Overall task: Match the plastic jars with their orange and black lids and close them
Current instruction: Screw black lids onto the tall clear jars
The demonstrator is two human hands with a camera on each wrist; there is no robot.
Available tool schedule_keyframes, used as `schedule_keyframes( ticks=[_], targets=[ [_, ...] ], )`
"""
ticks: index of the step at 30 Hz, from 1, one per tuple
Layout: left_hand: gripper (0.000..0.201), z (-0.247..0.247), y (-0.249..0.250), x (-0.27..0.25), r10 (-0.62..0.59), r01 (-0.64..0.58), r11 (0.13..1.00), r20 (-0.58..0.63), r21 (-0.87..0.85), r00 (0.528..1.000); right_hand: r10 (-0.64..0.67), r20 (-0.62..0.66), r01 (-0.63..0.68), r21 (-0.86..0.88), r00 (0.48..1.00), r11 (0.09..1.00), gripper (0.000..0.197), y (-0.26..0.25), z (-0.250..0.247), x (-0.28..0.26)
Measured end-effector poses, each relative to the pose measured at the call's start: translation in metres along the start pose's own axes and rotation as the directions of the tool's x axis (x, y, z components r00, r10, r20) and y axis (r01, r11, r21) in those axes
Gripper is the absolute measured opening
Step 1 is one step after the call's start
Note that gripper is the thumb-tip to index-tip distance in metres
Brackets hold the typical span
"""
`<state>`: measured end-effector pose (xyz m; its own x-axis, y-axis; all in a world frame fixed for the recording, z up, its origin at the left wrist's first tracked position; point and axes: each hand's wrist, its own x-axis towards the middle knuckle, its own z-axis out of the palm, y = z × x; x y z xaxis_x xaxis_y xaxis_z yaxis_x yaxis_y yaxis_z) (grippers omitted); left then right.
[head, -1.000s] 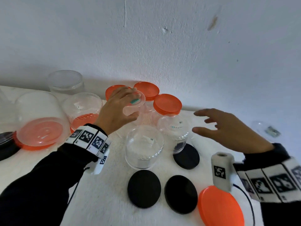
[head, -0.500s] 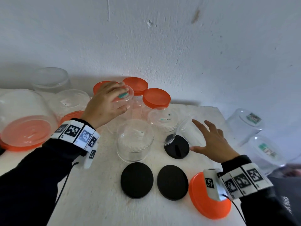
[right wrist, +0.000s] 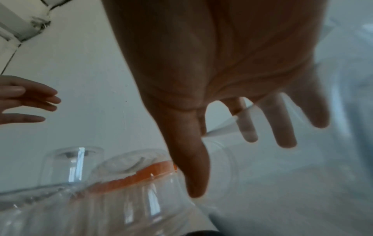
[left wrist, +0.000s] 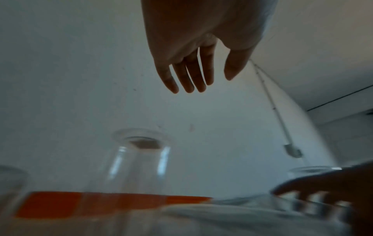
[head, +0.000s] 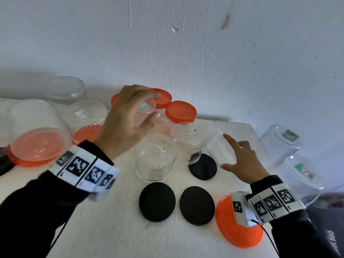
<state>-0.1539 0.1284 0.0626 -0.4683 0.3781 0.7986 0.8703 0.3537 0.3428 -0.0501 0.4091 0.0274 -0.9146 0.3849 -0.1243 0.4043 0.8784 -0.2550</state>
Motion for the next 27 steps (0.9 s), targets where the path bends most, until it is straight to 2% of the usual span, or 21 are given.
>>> schedule_keyframes(
  ticks=[2,4,5,6,8,10,13,16,19,23,27],
  targets=[
    [0.027,0.007,0.029,-0.013,0.022,-0.017,0.997,0.058,-0.072,0.998,-0.031,-0.040,0.033,0.063,0.999,0.997,0.089,-0.001,-0.004,-0.004],
    [0.024,0.017,0.051,-0.030,0.014,0.028,0.985,0.239,-0.168,0.971,-0.055,-0.104,0.067,0.114,0.993,0.991,0.089,-0.002,-0.007,-0.009],
    [0.025,0.022,0.058,-0.038,0.008,0.065,0.980,0.362,-0.188,0.932,-0.064,-0.131,0.082,0.135,0.989,0.987,0.089,-0.003,-0.009,-0.011],
    [0.028,0.029,0.065,-0.044,0.005,0.093,0.980,0.488,-0.175,0.873,-0.071,-0.152,0.094,0.155,0.986,0.983,0.089,-0.002,-0.011,-0.014],
    [0.034,0.044,0.072,-0.054,-0.001,0.084,0.993,0.708,-0.082,0.707,-0.079,-0.189,0.116,0.194,0.979,0.974,0.089,-0.002,-0.014,-0.021],
    [0.044,0.060,0.073,-0.059,-0.007,0.035,0.999,0.840,-0.014,0.542,-0.091,-0.250,0.153,0.244,0.964,0.958,0.091,-0.004,-0.016,-0.027],
    [0.067,0.083,0.074,-0.064,0.037,-0.045,0.999,0.911,-0.020,0.410,-0.094,-0.346,0.219,0.342,0.934,0.914,0.093,-0.003,-0.020,-0.038],
    [0.086,0.098,0.075,-0.070,0.021,-0.157,0.987,0.951,0.029,0.309,-0.096,-0.357,0.256,0.436,0.929,0.863,0.094,-0.004,-0.024,-0.051],
    [0.094,0.107,0.078,-0.074,-0.028,-0.191,0.979,0.969,0.077,0.245,-0.127,-0.332,0.277,0.458,0.935,0.845,0.092,-0.005,-0.025,-0.065],
    [0.093,0.109,0.078,-0.073,-0.078,-0.142,0.985,0.982,0.103,0.171,-0.151,-0.331,0.307,0.492,0.932,0.815,0.084,-0.004,-0.020,-0.083],
    [0.090,0.104,0.082,-0.073,-0.118,-0.070,0.988,0.972,0.135,0.204,-0.157,-0.336,0.322,0.519,0.929,0.792,0.086,0.003,-0.011,-0.095]
  ],
)
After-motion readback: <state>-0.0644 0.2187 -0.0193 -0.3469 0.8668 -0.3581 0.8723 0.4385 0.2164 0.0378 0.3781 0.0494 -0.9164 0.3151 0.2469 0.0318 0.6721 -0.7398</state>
